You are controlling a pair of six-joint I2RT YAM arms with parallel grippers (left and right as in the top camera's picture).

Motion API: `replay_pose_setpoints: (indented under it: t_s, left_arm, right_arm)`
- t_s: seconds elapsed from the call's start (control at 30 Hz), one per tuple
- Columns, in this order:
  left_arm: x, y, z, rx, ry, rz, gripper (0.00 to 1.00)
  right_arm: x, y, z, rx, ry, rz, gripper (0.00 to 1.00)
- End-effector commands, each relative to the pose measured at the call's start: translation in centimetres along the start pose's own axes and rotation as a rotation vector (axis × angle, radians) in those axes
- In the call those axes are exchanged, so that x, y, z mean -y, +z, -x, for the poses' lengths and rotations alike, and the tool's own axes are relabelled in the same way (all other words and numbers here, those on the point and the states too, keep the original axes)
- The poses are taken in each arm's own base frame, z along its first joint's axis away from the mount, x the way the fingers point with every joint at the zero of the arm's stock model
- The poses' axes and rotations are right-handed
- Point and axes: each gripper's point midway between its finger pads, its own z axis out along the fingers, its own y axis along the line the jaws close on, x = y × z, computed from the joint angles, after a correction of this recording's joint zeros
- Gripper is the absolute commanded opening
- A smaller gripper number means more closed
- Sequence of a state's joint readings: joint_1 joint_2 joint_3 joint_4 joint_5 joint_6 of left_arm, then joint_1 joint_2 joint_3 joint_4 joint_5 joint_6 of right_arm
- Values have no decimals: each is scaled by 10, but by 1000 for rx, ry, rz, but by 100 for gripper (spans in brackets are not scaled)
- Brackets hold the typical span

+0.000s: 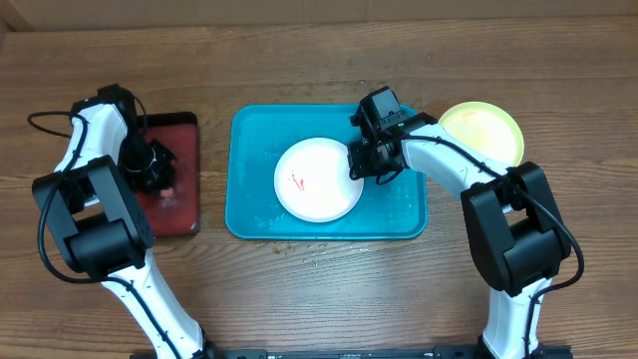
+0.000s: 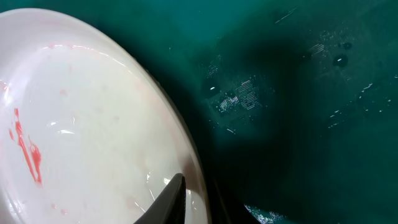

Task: Clean dirty plates on tray and stack at the side
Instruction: 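Rub the sponge in the water on the red tray with the left gripper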

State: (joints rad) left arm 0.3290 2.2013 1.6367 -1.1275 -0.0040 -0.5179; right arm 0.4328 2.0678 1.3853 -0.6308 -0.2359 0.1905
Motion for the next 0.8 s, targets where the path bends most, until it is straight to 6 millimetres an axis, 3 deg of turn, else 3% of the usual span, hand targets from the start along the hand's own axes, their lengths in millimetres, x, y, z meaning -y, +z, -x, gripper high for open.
replay_pose_setpoints:
  t_s: [0.0,0.23,0.43,0.67,0.7,0.77]
  left_arm:
    - [5,3,9,41,3,-14,100]
    - [20,0,35,146,16,-74,100]
    - [24,-2,43,186,163,-78,97]
    - [11,-3,50,223,259,11,97]
    - [11,-3,50,221,259,11,74]
    - [12,-2,47,206,260,4,44]
  right_arm:
    - [7,10,-10,-35,12,-19,17]
    - [7,10,-10,-36,12,-19,17]
    - [10,15,-18,-47,15,-23,17]
    - [11,16,-19,-43,14,-22,17]
    - [11,16,-18,-42,14,-22,17]
    - [11,16,-18,-42,14,-22,17]
